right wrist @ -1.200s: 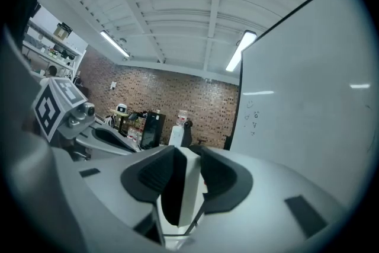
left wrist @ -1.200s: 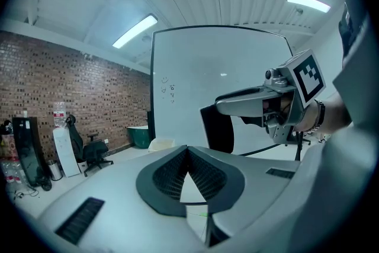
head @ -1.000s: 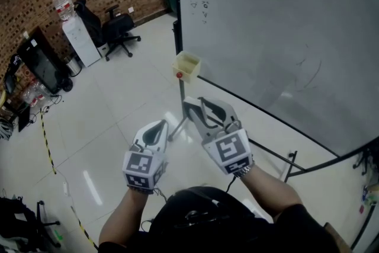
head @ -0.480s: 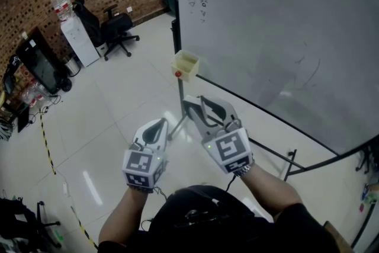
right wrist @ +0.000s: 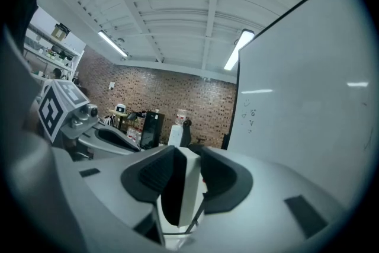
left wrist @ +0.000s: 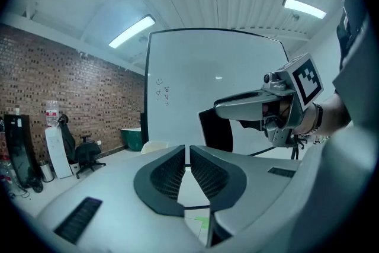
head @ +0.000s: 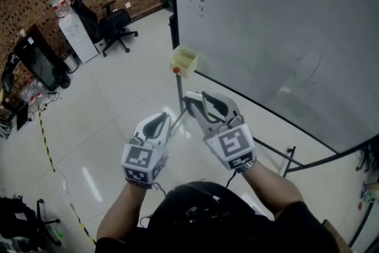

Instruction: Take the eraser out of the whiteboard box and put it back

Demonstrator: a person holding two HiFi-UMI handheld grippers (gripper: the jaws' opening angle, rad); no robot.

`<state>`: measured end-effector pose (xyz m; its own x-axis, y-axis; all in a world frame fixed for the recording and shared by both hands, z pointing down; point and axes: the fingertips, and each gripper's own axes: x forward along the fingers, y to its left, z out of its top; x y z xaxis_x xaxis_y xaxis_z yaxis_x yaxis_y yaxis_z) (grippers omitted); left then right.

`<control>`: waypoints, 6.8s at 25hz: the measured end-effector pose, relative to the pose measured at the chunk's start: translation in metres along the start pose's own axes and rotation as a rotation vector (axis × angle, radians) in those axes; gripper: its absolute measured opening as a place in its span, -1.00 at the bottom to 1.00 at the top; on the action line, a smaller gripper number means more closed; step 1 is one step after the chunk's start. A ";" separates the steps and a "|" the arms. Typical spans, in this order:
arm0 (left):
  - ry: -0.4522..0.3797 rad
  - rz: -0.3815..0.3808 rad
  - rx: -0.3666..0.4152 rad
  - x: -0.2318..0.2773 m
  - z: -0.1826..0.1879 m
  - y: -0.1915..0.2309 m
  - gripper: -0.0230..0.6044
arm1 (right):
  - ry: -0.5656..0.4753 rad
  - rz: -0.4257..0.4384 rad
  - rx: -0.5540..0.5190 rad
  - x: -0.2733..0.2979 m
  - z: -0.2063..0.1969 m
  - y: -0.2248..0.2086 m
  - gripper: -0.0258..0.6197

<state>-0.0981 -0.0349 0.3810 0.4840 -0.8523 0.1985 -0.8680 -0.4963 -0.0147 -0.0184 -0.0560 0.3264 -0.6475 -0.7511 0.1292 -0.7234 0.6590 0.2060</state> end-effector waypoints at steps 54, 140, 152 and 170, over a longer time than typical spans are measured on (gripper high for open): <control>-0.094 -0.484 0.033 0.000 0.033 -0.063 -0.32 | -0.173 0.505 0.083 -0.024 0.020 0.038 -0.39; -0.095 -0.237 0.072 0.274 0.032 0.143 -0.40 | 0.072 -0.058 0.208 0.165 -0.073 -0.138 -0.61; -0.089 -0.425 0.176 0.321 0.025 0.140 -0.40 | 0.090 -0.157 0.208 0.189 -0.082 -0.159 -0.62; -0.043 -0.549 0.201 0.352 -0.002 0.141 -0.37 | 0.110 -0.190 0.217 0.211 -0.094 -0.174 -0.62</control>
<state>-0.0500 -0.4044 0.4511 0.8647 -0.4652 0.1895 -0.4527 -0.8852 -0.1075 -0.0069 -0.3326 0.4088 -0.4742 -0.8537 0.2152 -0.8710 0.4905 0.0266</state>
